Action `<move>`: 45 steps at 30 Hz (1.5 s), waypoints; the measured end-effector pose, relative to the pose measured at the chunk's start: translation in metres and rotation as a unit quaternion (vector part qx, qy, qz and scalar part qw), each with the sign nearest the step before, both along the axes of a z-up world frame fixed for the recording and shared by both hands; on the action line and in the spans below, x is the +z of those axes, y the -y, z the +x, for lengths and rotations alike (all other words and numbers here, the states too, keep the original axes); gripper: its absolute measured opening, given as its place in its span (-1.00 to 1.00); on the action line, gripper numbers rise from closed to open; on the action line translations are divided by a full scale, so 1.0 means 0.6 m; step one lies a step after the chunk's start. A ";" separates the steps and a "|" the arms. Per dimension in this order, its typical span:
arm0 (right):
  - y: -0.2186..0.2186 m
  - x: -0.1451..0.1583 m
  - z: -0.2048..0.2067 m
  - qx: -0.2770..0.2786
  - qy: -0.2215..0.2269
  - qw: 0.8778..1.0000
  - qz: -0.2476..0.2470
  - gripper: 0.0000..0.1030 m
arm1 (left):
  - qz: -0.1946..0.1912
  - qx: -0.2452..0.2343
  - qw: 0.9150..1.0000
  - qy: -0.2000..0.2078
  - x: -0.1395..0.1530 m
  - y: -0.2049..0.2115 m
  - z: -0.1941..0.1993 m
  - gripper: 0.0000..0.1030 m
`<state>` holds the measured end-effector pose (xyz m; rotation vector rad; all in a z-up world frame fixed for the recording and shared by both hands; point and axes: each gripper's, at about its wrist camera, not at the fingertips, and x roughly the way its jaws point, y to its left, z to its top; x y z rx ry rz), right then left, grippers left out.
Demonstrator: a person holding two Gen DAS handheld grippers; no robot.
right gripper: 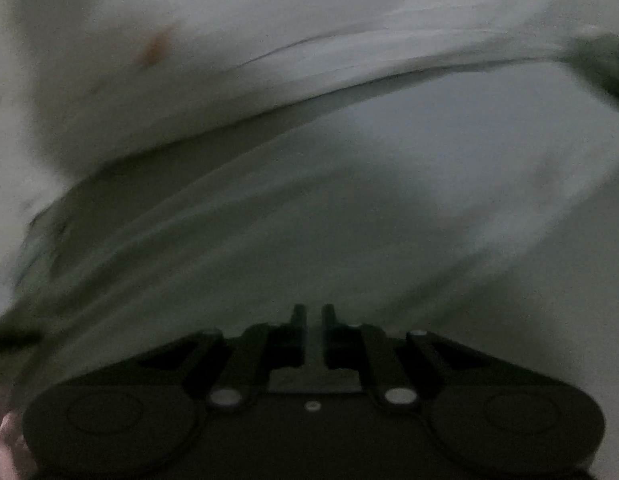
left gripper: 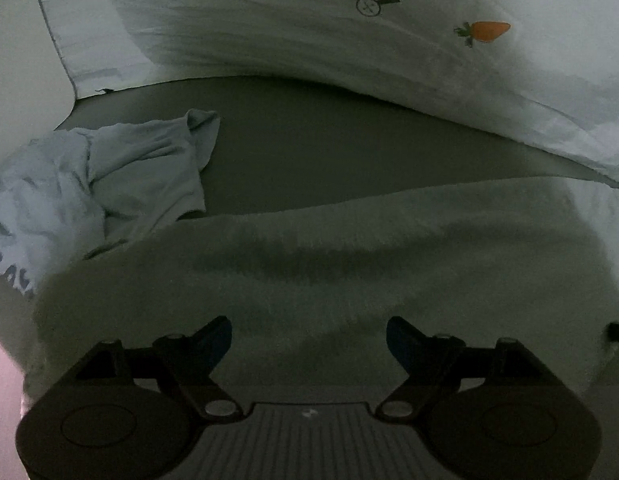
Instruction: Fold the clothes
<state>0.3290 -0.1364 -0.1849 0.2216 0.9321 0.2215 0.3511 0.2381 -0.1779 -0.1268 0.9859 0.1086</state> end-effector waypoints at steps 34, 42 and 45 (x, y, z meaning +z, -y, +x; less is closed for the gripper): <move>-0.243 -0.004 -0.068 0.205 -0.036 0.975 -0.073 -0.87 | -0.035 0.025 0.999 -0.011 -0.059 -0.054 0.001 1.00; -0.234 0.003 -0.091 0.197 -0.042 0.976 -0.083 -0.86 | -0.065 0.101 0.993 0.007 0.000 -0.106 -0.109 1.00; -0.232 0.001 -0.091 0.195 -0.047 0.977 -0.072 -0.84 | -0.081 0.134 0.988 0.011 0.011 -0.130 -0.185 1.00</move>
